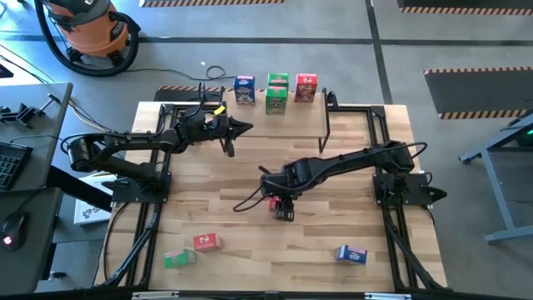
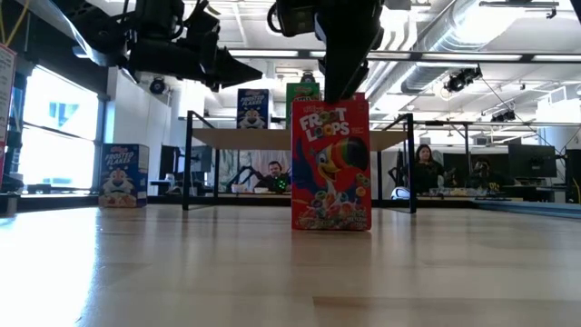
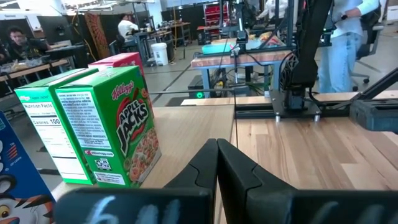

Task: Stack cereal on shelf
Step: Put the right red cereal on the shelf aligned with the other red cereal box

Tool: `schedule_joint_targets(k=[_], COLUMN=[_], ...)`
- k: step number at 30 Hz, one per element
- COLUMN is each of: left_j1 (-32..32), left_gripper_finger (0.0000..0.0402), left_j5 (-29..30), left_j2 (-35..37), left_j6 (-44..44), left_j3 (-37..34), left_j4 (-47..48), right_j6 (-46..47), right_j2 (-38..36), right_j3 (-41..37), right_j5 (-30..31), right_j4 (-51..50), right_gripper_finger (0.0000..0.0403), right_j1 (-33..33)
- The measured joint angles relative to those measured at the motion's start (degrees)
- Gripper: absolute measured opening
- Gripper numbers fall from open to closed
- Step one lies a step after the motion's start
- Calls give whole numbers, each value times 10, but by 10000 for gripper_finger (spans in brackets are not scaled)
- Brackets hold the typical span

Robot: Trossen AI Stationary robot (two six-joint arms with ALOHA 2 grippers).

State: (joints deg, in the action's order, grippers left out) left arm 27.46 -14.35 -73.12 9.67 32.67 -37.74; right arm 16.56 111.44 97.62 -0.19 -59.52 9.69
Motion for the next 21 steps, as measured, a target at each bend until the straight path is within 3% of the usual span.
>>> schedule_joint_targets(k=[7,21], left_j1=[0,0], left_gripper_finger=[0,0], left_j5=[0,0], left_j2=[0,0], left_j6=[0,0], left_j3=[0,0], left_j4=[0,0], right_j6=[1,-10], right_j2=[0,35], right_j3=[0,-1], right_j5=[7,-35], right_j4=[0,-1], right_gripper_finger=[251,251], right_j1=[0,-7])
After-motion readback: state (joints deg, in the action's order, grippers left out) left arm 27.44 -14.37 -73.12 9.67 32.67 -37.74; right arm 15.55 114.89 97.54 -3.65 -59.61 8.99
